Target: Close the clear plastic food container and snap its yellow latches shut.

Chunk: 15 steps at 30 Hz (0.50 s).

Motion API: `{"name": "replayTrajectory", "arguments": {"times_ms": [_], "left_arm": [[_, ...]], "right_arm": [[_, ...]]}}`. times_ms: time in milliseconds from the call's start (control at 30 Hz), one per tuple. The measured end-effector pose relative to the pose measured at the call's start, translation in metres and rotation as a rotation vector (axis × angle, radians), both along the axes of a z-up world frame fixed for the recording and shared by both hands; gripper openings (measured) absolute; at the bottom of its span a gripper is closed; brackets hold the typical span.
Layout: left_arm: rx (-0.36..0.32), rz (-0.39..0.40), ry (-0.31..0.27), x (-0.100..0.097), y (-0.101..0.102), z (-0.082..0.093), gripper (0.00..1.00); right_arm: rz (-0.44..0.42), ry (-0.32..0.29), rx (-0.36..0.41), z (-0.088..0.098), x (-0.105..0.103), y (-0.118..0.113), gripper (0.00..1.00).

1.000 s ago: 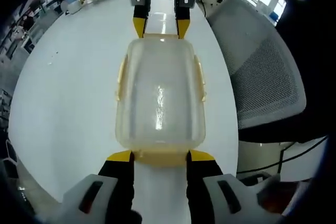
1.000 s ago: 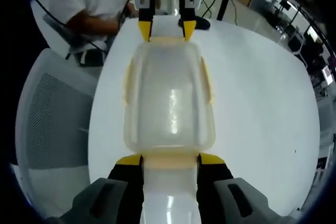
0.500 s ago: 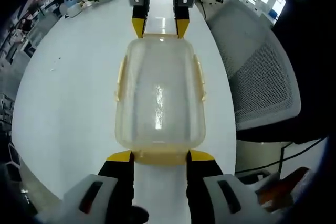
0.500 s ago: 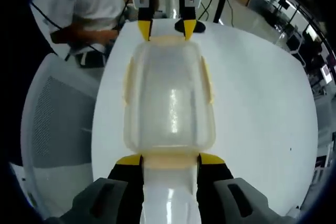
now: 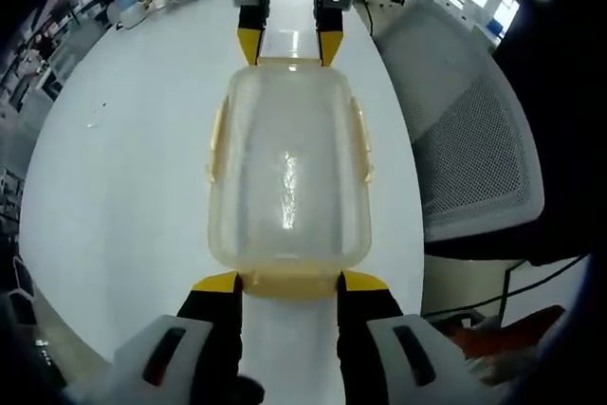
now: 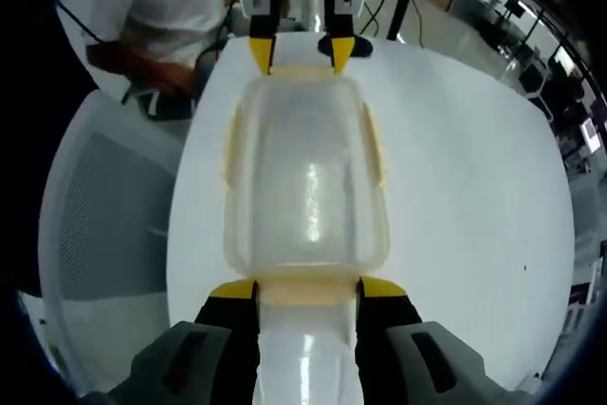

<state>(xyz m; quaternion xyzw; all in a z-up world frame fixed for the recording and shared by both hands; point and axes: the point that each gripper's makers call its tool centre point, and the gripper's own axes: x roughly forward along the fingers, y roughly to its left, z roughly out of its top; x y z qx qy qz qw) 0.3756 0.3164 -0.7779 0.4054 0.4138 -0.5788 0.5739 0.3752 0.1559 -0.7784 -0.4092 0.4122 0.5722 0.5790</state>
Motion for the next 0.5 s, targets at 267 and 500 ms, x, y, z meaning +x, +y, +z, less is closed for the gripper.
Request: {"name": "replayTrajectory", "arguments": {"times_ms": [267,500], "left_arm": [[-0.007,0.002,0.004,0.0,-0.011,0.001,0.38],[-0.006,0.007,0.008,0.0,-0.021,0.001,0.38]], "right_arm": [[0.002,0.003,-0.01,0.001,0.0,-0.01,0.37],[0.003,0.001,-0.014,0.0,0.0,-0.021,0.37]]}}
